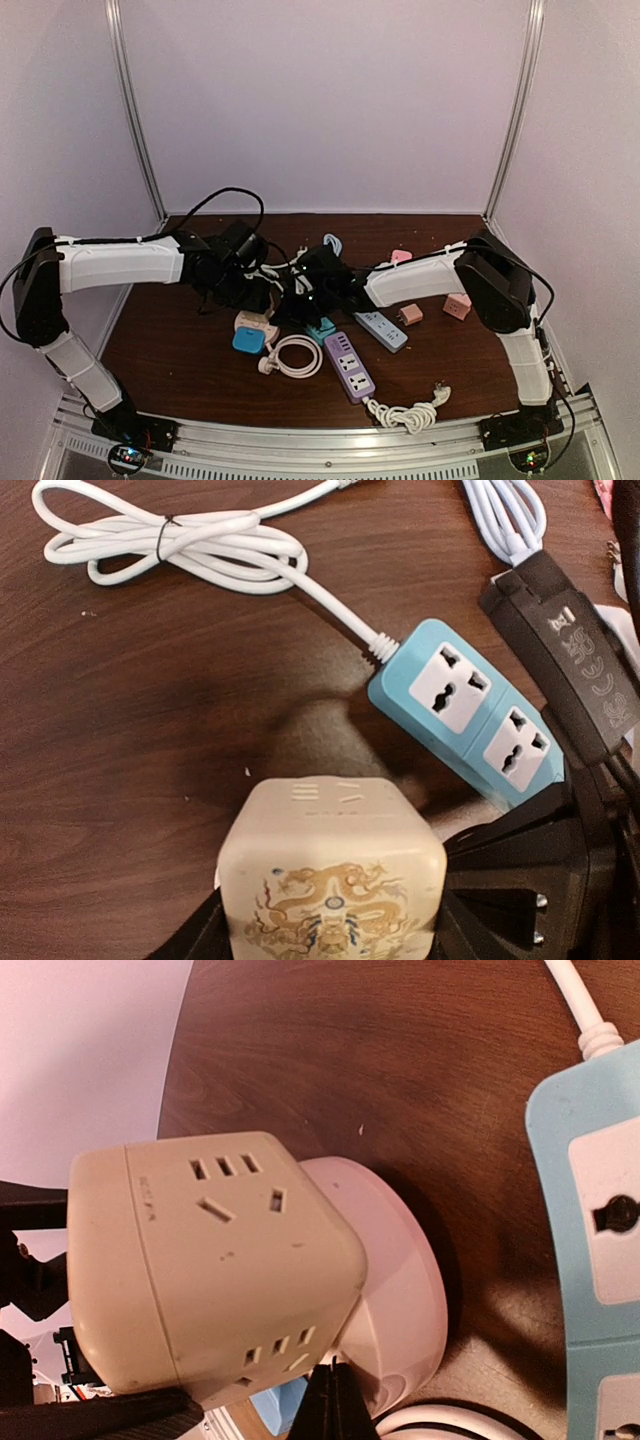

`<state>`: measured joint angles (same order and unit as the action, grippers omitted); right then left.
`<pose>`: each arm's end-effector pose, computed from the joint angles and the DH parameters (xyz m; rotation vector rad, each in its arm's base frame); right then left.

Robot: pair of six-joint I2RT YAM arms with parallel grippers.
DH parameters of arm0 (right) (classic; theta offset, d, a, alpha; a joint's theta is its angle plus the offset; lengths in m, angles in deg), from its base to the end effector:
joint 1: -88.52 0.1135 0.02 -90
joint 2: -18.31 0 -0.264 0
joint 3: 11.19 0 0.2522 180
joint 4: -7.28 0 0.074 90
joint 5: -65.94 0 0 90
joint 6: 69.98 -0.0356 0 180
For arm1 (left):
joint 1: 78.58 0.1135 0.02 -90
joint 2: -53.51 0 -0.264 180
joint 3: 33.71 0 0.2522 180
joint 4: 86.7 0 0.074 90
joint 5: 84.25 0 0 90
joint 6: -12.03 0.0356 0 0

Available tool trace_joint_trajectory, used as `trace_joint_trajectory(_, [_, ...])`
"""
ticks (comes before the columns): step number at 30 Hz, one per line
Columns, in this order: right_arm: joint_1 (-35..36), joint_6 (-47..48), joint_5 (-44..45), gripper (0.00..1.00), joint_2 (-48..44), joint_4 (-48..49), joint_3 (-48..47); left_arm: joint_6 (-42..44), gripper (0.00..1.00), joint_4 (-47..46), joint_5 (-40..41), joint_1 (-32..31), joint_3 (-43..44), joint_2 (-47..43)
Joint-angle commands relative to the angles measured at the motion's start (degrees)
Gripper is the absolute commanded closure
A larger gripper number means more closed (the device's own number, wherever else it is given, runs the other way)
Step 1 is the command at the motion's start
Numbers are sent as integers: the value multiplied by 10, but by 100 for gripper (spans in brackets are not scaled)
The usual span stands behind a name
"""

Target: Pull the plug off the socket

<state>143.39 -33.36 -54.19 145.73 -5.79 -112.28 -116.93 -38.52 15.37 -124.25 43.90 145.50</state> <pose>0.2659 0.4089 0.1448 -0.3725 2.6517 1.4364 0.2305 -0.2274 0.2179 0.1013 2.6625 -0.2721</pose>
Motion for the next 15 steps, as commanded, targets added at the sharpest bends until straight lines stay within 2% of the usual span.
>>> trace_joint_trajectory(1, [-1, -11, 38, 100, 31, -35, -2, 7, 71, -130, -16, -17, 7, -52])
trace_joint_trajectory(15, [-6, -46, 41, 100, 42, -15, -3, 17, 74, -193, -24, -34, -41, -62])
